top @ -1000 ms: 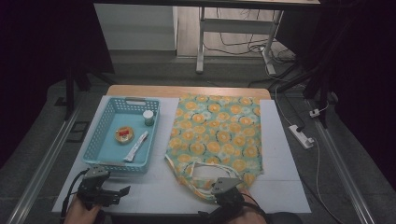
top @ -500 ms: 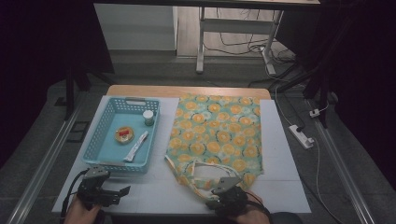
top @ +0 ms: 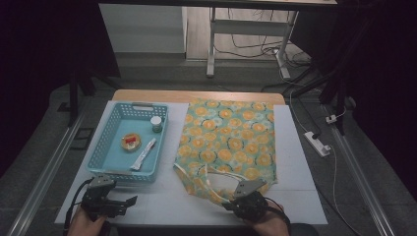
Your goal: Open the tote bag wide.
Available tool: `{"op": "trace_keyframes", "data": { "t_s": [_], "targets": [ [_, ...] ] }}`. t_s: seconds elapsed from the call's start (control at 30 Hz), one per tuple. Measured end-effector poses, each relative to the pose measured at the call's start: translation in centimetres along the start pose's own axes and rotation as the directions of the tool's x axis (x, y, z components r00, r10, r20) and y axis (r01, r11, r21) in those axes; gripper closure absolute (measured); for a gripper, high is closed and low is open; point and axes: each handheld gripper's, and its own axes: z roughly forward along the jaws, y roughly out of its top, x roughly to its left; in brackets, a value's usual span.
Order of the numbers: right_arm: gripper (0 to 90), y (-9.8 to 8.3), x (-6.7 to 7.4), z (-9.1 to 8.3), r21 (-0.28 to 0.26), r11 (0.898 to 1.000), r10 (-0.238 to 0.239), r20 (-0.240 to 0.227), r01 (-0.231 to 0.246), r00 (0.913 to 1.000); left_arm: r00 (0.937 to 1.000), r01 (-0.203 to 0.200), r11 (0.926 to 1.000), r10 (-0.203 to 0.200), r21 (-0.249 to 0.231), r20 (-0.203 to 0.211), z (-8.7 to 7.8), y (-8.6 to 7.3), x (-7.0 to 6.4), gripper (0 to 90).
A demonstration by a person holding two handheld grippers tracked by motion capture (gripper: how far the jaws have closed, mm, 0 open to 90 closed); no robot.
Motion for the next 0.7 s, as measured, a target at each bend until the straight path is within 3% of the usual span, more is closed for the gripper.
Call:
{"op": "trace_keyframes", "data": {
  "t_s": [0.3,0.33,0.53,0.7],
  "targets": [
    [89.9,2.3,-3.1,-1.8,-0.046,0.998,0.035,0.009,-0.035,0.9993,1.0000,0.003,1.0000,-0.003,0.000,0.003,0.0,0.0,0.1,1.3],
    [89.9,2.3,-3.1,-1.8,-0.046,0.998,0.035,0.009,-0.035,0.9993,1.0000,0.004,1.0000,-0.004,0.000,0.003,0.0,0.0,0.1,1.3],
    [89.9,3.5,-6.3,-1.4,-0.042,0.997,0.059,0.034,-0.058,0.9976,1.0000,0.007,1.0000,-0.007,-0.001,0.004,0.0,0.0,0.1,1.4],
    [89.9,3.9,-7.6,-0.9,-0.038,0.997,0.073,0.040,-0.071,0.9966,0.9999,0.010,0.9999,-0.010,-0.003,0.004,0.0,0.0,0.2,1.4]
  ]
}}
